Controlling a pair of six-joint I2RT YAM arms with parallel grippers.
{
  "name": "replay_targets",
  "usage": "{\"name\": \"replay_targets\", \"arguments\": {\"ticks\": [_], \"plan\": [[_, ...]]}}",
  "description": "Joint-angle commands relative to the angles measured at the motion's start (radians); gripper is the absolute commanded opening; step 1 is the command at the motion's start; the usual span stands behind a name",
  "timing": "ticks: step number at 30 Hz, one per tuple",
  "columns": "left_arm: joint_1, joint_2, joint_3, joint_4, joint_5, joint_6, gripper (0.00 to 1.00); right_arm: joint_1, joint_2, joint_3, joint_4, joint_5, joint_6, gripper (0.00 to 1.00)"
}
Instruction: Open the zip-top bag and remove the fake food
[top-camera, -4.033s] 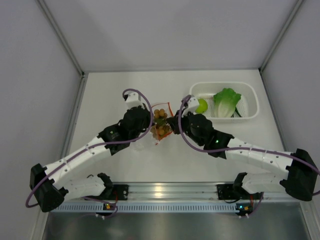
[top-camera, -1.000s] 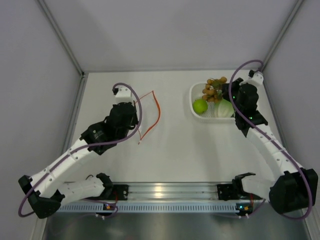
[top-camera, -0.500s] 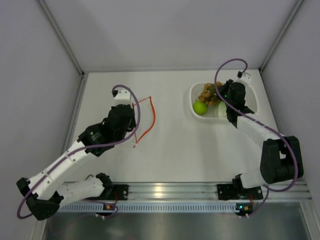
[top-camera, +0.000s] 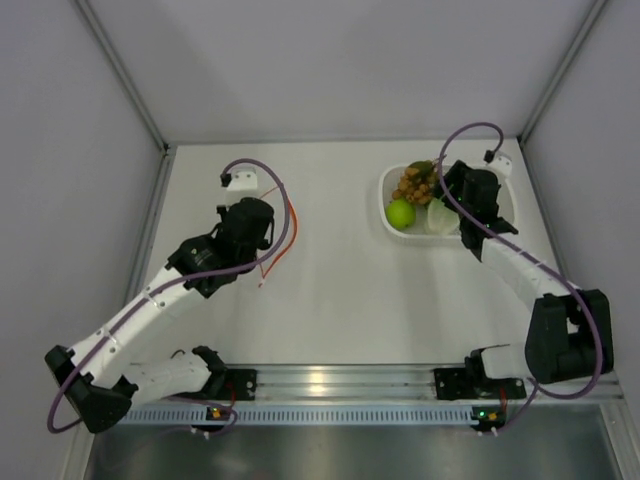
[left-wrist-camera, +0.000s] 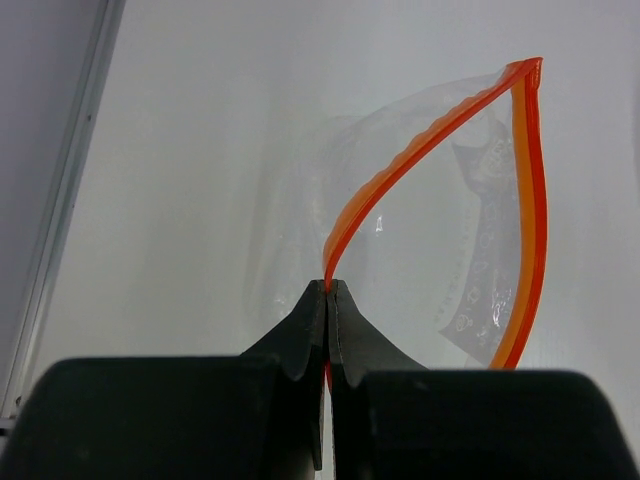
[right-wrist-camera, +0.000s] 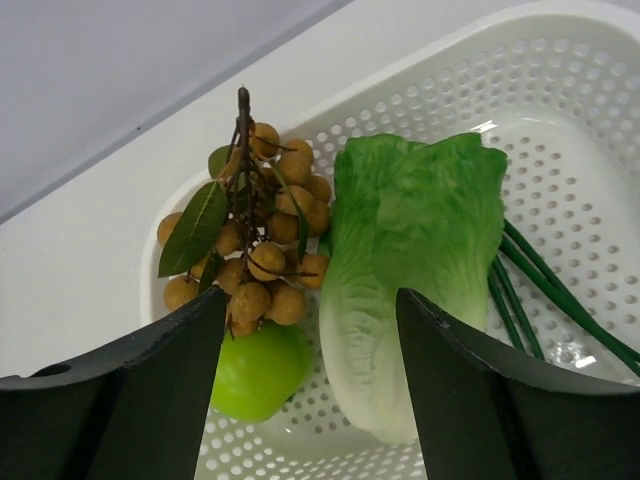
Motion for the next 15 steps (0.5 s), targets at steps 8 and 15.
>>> {"name": "replay_targets", "arguments": {"ticks": [8, 15], "plan": [[0.061, 0.087, 0.062, -0.004, -0.095, -0.002, 0.00, -0.051, -0.281, 0.044, -0.289, 0.113, -0.043, 0.74], [0.081, 0.201, 0.116, -0.004, -0.130, 0.021, 0.00, -0.051, -0.450, 0.044, -0.427, -0.072, -0.112, 0.79]]}}
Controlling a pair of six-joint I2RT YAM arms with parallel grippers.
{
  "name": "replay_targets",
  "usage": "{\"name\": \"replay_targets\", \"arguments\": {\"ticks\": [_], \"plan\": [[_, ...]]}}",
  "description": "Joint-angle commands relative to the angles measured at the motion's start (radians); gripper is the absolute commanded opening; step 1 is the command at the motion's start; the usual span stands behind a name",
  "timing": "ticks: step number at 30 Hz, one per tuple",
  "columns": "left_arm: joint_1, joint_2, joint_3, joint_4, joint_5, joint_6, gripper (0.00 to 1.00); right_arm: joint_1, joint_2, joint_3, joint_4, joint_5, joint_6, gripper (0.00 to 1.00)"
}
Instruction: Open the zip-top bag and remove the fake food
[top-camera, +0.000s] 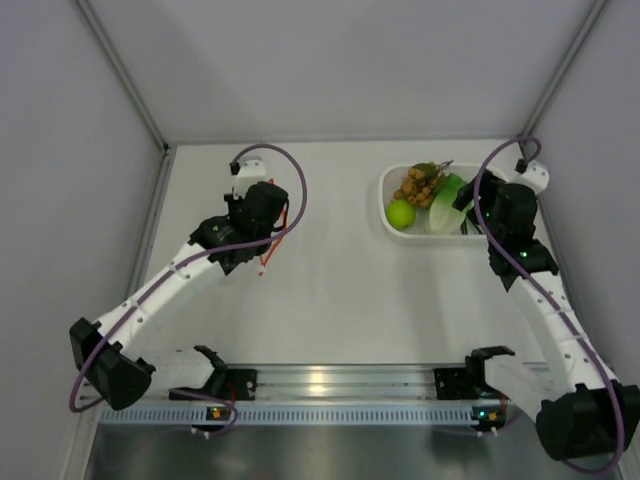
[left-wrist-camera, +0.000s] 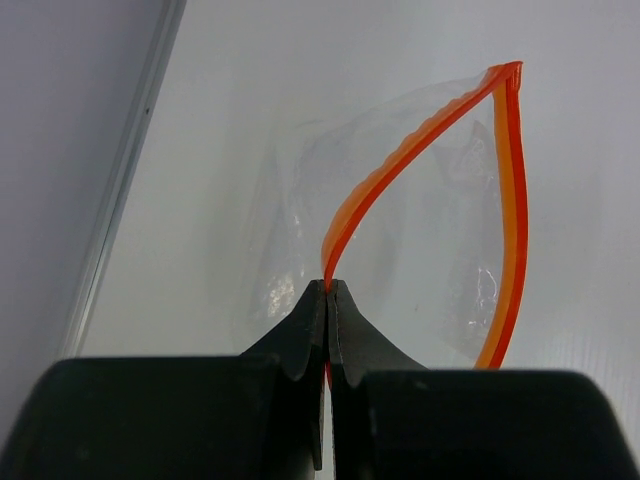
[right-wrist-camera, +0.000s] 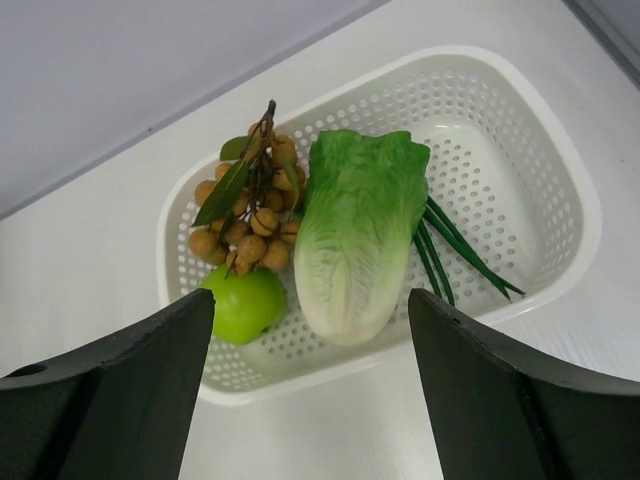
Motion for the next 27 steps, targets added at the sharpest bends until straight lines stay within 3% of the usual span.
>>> {"name": "replay_targets", "arguments": {"ticks": [1, 6, 8, 15, 18, 19, 22, 23, 26, 27], "plan": [[0.014, 0.054, 0.063, 0.004, -0.055, 0.025, 0.00, -0.012, -0.104, 0.035, -0.092, -0.111, -0.055, 0.79], [0.038, 0.179, 0.112, 0.006, -0.064, 0.039, 0.00, -0.012, -0.222, 0.000, -0.160, -0.208, -0.077, 0.84], [0.038, 0.252, 0.151, 0.010, -0.074, 0.067, 0.00, -0.010, -0.279, -0.018, -0.184, -0.246, -0.081, 0.99], [0.041, 0.377, 0.245, 0.042, 0.078, 0.027, 0.00, -0.010, -0.391, -0.054, -0.270, -0.312, -0.086, 1.00], [0.043, 0.360, 0.234, 0.120, 0.132, 0.021, 0.07, -0.012, -0.400, -0.047, -0.292, -0.323, -0.098, 0.99], [0.042, 0.351, 0.222, 0.139, 0.139, 0.028, 0.11, -0.010, -0.400, -0.053, -0.290, -0.332, -0.103, 0.99], [0.061, 0.328, 0.224, 0.159, 0.190, 0.022, 0.39, -0.010, -0.376, -0.025, -0.333, -0.335, -0.139, 0.99], [0.069, 0.316, 0.224, 0.162, 0.204, 0.021, 0.56, -0.012, -0.362, -0.012, -0.345, -0.327, -0.149, 0.99], [0.094, 0.273, 0.210, 0.162, 0.238, 0.007, 0.80, -0.010, -0.350, 0.040, -0.385, -0.292, -0.187, 0.99], [0.103, 0.259, 0.205, 0.164, 0.244, 0.004, 0.83, -0.012, -0.347, 0.057, -0.397, -0.286, -0.195, 0.99]]}}
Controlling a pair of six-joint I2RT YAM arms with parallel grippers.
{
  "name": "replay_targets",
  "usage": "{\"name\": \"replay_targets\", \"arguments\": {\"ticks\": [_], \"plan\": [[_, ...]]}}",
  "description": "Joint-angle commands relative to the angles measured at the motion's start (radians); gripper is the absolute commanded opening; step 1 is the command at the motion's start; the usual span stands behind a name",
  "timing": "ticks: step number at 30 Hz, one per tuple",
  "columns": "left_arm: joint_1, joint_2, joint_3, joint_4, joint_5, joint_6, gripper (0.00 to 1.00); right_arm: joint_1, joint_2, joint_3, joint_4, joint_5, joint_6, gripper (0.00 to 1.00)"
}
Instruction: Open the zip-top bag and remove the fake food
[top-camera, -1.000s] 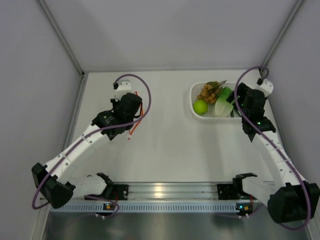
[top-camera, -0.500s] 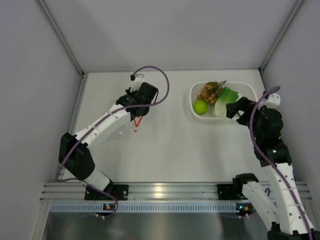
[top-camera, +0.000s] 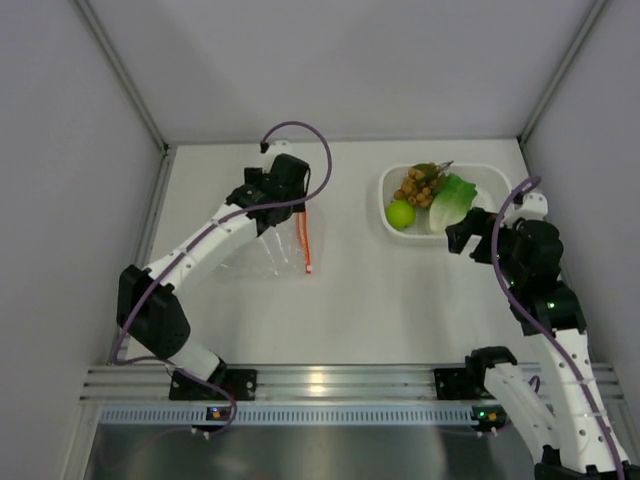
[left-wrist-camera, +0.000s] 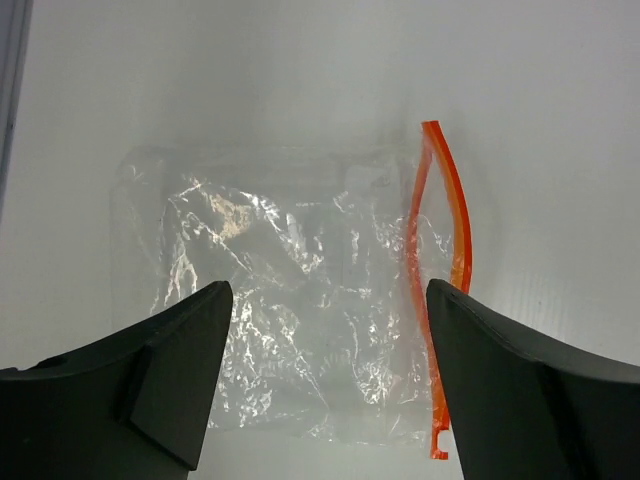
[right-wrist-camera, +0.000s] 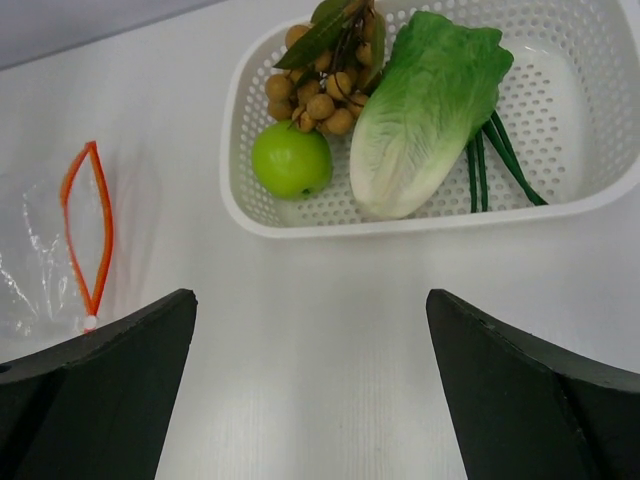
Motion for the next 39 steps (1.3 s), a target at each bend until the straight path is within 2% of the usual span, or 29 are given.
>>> {"name": "replay_targets", "arguments": {"ticks": [1, 6, 11, 16, 20, 25, 31, 39], "plan": [[0.028, -0.106, 0.004, 0.061, 0.045, -0.027, 0.85, -0.010, 0.010, 0.116, -0.072, 0.020, -0.073, 0.99], [0.030, -0.306, -0.112, 0.066, 0.041, -0.081, 0.98, -0.012, 0.027, 0.170, -0.102, 0.004, -0.115, 0.99], [0.030, -0.548, -0.283, 0.058, 0.013, -0.113, 0.98, 0.000, 0.021, 0.211, -0.160, 0.021, -0.133, 0.99], [0.030, -0.807, -0.468, 0.056, -0.062, -0.068, 0.98, 0.003, -0.024, 0.217, -0.158, 0.021, -0.155, 0.99], [0.030, -0.996, -0.505, 0.001, -0.085, 0.011, 0.98, 0.007, -0.050, 0.199, -0.169, 0.056, -0.162, 0.99], [0.030, -1.108, -0.499, -0.117, -0.082, 0.074, 0.98, 0.014, -0.143, 0.133, -0.146, 0.075, -0.210, 0.99], [0.030, -1.268, -0.519, -0.145, -0.013, 0.072, 0.98, 0.014, -0.205, 0.105, -0.187, 0.104, -0.216, 1.00], [0.030, -1.295, -0.524, -0.143, -0.014, 0.072, 0.98, 0.017, -0.242, 0.093, -0.184, 0.124, -0.256, 0.99]]}}
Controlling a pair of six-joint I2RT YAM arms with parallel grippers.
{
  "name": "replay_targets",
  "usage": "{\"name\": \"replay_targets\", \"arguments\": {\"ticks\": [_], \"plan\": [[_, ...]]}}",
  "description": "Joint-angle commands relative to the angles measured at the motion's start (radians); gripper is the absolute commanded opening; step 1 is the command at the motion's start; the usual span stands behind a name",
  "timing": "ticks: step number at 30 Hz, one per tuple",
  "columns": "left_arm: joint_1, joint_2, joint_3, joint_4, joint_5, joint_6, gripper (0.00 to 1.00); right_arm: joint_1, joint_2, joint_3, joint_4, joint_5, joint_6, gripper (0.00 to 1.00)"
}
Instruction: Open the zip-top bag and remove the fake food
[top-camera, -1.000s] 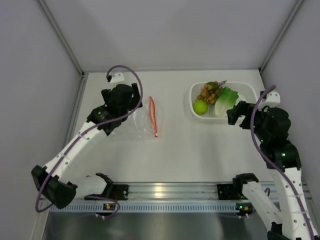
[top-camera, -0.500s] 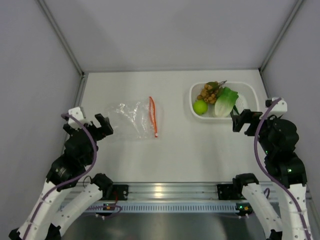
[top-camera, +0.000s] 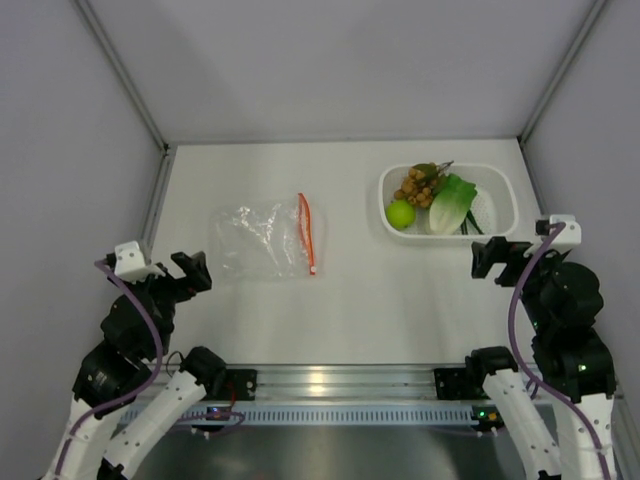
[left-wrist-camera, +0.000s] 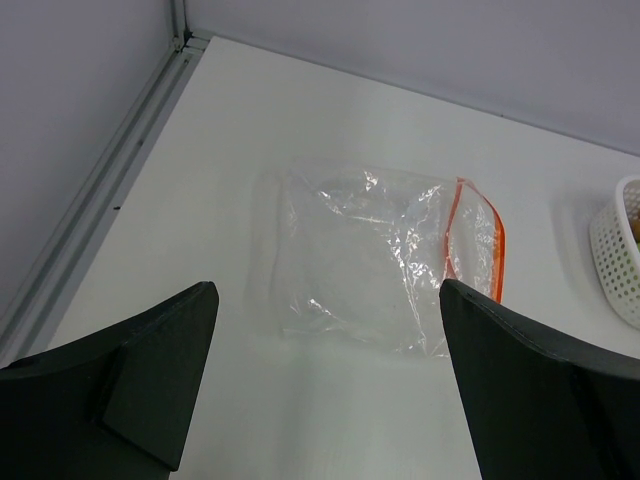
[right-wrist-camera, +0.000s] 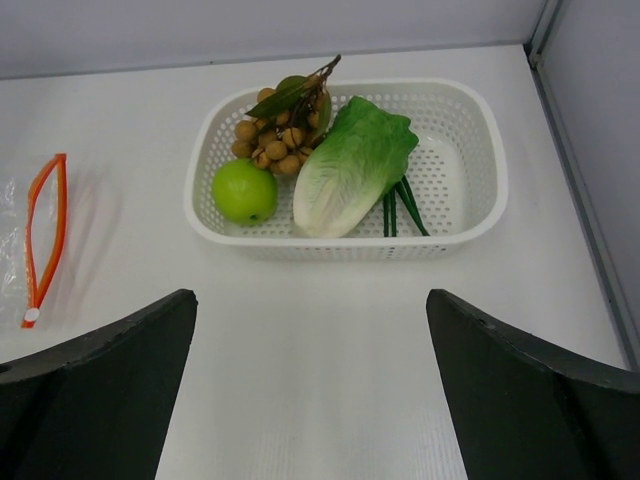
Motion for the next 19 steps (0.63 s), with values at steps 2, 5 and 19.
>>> {"name": "replay_targets", "arguments": {"ticks": [2, 5, 19], "plan": [[0.002, 0.002, -0.011, -0.003, 0.012, 0.019, 0.98, 0.011, -0.004, -0.003, -0.003, 0.038, -0.027, 0.99], [0.001, 0.005, -0.011, -0.003, 0.013, 0.019, 0.98, 0.011, 0.004, -0.006, 0.000, 0.036, -0.025, 1.00], [0.002, 0.022, -0.010, -0.003, 0.012, 0.019, 0.98, 0.009, 0.049, -0.005, 0.015, 0.012, 0.007, 1.00]]}}
